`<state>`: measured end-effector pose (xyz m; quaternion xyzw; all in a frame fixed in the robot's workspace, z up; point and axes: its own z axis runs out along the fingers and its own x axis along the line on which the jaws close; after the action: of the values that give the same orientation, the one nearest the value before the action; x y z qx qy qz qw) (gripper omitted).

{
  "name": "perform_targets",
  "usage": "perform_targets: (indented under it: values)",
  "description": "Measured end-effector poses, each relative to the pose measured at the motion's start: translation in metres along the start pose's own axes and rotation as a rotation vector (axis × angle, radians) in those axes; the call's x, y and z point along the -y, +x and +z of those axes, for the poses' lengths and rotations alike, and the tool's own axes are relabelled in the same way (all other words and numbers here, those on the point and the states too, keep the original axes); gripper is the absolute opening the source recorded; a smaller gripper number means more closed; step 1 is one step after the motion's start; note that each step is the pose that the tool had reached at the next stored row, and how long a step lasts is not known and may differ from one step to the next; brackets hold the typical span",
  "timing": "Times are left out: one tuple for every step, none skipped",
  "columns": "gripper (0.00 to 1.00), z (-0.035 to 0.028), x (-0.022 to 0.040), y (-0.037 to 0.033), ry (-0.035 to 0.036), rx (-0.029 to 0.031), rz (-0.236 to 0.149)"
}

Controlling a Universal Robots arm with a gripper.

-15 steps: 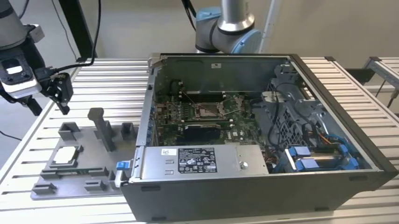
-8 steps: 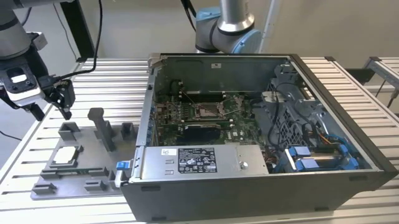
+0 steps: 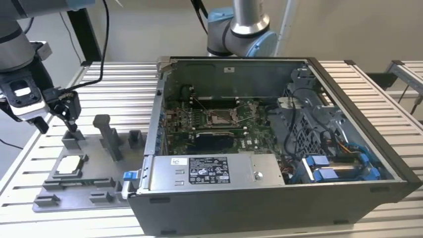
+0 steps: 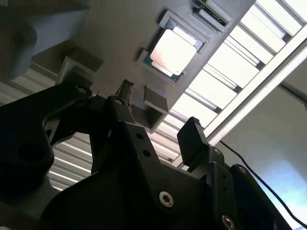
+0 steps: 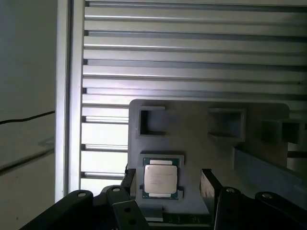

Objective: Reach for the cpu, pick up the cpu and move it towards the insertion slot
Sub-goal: 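Pick up the cpu and move it towards the insertion slot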

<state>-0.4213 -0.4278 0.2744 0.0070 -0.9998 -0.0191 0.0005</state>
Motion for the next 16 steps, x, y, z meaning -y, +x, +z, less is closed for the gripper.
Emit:
perform_targets:
  values:
    - [1.0,0.0012,0.0008,0.0,-0.0001,0.0001,0.0]
    - [1.0,0.0025,0.0017,0.0,-0.0001,0.0002,0.0]
    - [1.0,0.0038,0.0026,0.0,-0.0001,0.0003,0.0]
    - [1.0,0.005,0.0034,0.0,0.0,0.0001,0.0]
    - [1.0,0.0062,0.0041,0.0,-0.0001,0.0001,0.0]
    - [1.0,0.0075,0.0049,0.0,-0.0002,0.0003,0.0]
    - [1.0,0.0087,0.0057,0.0,-0.0002,0.0003,0.001]
    - [1.0,0.0098,0.0064,0.0001,-0.0001,0.0002,0.001]
    - [1.0,0.0111,0.007,0.0001,0.0,0.0001,0.001]
    - [1.0,0.0123,0.0077,0.0001,0.0,0.0,0.001]
    - [1.0,0.0137,0.0087,0.0001,0.0,0.0,0.001]
    - [1.0,0.015,0.0099,0.0001,0.0,0.0001,0.001]
    - [1.0,0.0165,0.0111,0.0001,0.0,0.0002,0.001]
    - [1.0,0.0181,0.0122,0.0001,-0.0001,0.0002,0.001]
    - [1.0,0.0198,0.0132,0.0001,-0.0002,0.0004,0.001]
    - [1.0,0.0216,0.0142,0.0001,-0.0002,0.0003,0.001]
